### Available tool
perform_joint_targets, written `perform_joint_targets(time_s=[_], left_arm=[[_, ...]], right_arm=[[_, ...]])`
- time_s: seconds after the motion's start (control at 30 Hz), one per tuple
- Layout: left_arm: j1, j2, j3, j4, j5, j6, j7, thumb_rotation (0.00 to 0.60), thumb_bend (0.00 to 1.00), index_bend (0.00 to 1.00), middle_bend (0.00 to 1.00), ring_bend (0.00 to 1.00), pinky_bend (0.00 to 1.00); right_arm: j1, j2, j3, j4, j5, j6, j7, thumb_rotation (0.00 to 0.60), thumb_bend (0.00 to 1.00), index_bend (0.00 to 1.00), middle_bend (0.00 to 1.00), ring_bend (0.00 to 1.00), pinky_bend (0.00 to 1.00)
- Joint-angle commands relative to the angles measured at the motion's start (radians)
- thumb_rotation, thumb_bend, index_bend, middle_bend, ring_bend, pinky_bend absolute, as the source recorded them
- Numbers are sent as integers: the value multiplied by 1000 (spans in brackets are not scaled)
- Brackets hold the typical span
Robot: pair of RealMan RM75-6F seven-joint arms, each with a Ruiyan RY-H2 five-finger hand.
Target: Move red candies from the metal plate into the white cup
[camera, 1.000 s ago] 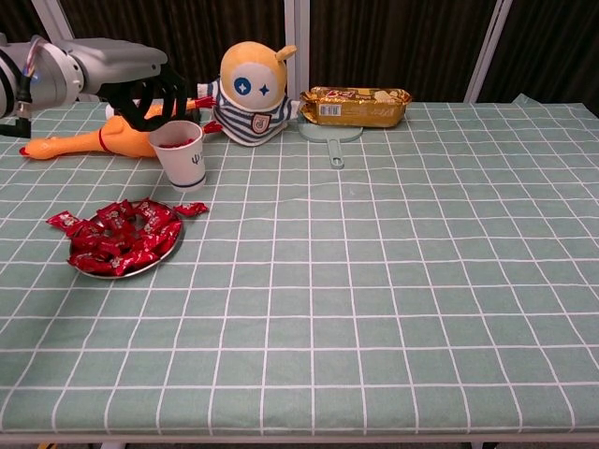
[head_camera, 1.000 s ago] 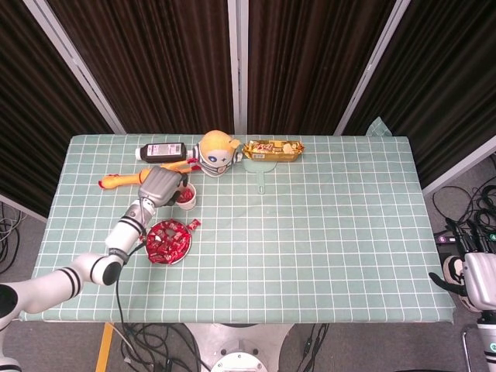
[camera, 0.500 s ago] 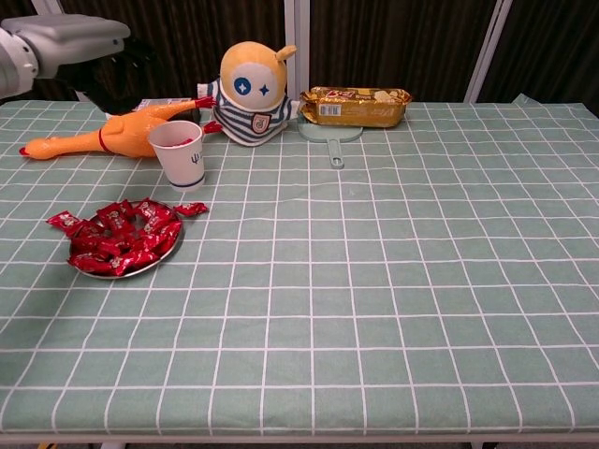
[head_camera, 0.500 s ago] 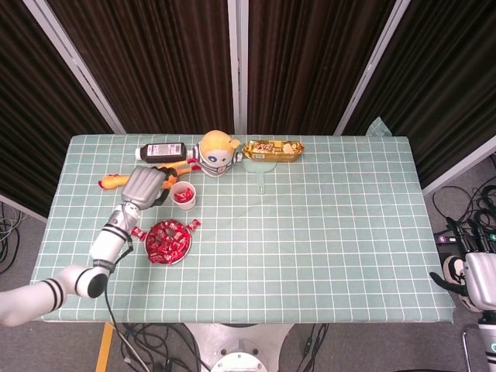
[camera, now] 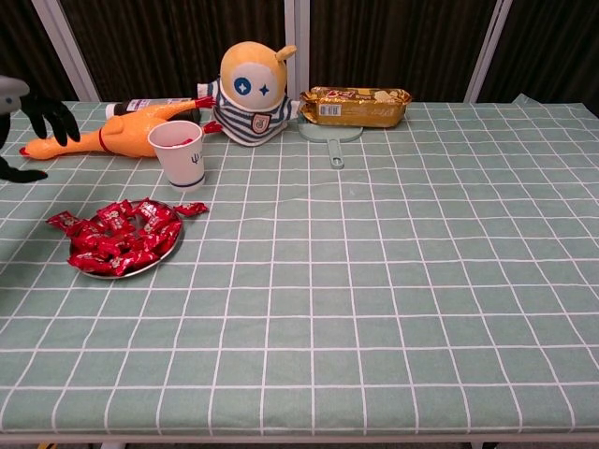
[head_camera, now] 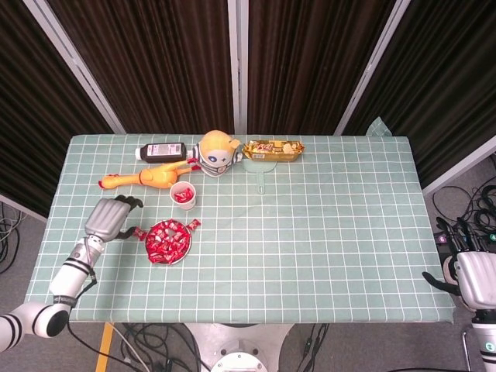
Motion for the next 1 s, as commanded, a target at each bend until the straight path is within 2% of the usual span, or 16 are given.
perform_joint_targets(time_s=[0.03,0.13,0.6,0.83,1.0], left_arm=[[4,-46,15,55,7,-34,-5,600,270,381,320,224,425],[4,-85,15,102,3,-52,-2,600,266,383,266,172,379],[12,-181,4,275,-45,-140,6,600,273,421,257,170,366],[11,-206,-5,323,-18,-157,-40,600,285,441,257,169,366],[10,-200,-4,317,-3,-174,-57,600,291,469,258,170,366]], right_arm=[[-4,2,-3,-3,-4,6,-2,600,29,11,193,9,179],[-8,4,-5,-8,-6,13,-6,600,29,11,193,8,179],[-11,10,-6,-33,-7,17,-36,600,30,11,193,8,179],[-12,12,-6,-46,-6,19,-50,600,28,11,193,8,181],[-12,14,-5,-54,-4,20,-58,600,29,11,193,8,184]])
